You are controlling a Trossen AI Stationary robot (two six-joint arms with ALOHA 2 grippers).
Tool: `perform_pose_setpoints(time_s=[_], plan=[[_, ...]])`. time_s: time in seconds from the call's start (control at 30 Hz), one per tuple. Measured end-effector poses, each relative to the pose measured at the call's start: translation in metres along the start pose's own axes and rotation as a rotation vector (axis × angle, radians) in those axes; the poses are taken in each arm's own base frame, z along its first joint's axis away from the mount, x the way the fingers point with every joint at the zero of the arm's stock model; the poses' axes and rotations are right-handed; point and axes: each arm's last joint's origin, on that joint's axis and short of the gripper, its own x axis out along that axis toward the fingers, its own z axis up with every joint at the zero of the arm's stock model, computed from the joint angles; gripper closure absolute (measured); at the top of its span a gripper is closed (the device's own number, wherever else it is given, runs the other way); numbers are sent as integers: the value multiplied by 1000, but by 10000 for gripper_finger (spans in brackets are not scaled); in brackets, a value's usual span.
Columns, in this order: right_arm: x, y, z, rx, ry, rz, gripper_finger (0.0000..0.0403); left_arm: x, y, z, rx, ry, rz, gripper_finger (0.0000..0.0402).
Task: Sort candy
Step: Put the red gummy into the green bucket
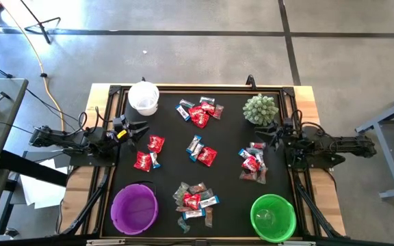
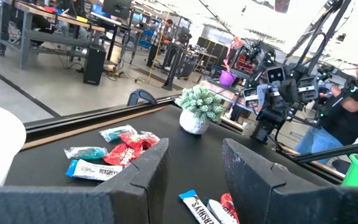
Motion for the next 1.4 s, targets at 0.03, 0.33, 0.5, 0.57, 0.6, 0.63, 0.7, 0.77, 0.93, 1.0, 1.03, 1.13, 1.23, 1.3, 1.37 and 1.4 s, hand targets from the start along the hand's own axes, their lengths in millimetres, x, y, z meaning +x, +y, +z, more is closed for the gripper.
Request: perform_pose_setpoints(time_s=[0.03,0.33,0.5,0.57,0.6,0.63,0.7,0.77,0.93,1.0,1.03,1.13,1.23,1.3,1.37,1.4], plan=[[0,-1,-1,-2,8,-5,277,0,0,0,0,0,0,271],[0,-2,-4,-10,36,-23,277,0,0,0,0,0,0,271],[0,-3,-3,-6,25,-39,277,0,0,0,0,0,0,271],[0,-3,-3,34,20,-45,277,0,0,0,0,0,0,271],[0,-3,-3,62,19,-45,277,0,0,0,0,0,0,271],[0,-3,-3,91,18,-47,277,0,0,0,0,0,-1,271],[0,-3,-3,116,15,-51,277,0,0,0,0,0,0,271],[0,-3,-3,102,8,-60,277,0,0,0,0,0,0,271],[0,-4,-2,69,-7,-83,277,0,0,0,0,0,0,271],[0,-4,-2,101,-10,-84,277,0,0,0,0,0,0,271],[0,-4,-2,105,-11,-85,277,0,0,0,0,0,0,271],[0,-4,-1,56,-20,-88,277,0,0,0,0,0,0,271],[0,-3,1,60,-54,-87,277,0,0,0,0,1,0,271],[0,-2,3,67,-80,-83,277,0,0,0,0,0,0,271],[0,-1,5,70,-111,-93,277,0,0,0,0,0,0,271],[0,-1,6,68,-122,-100,277,0,0,0,0,0,0,271]])
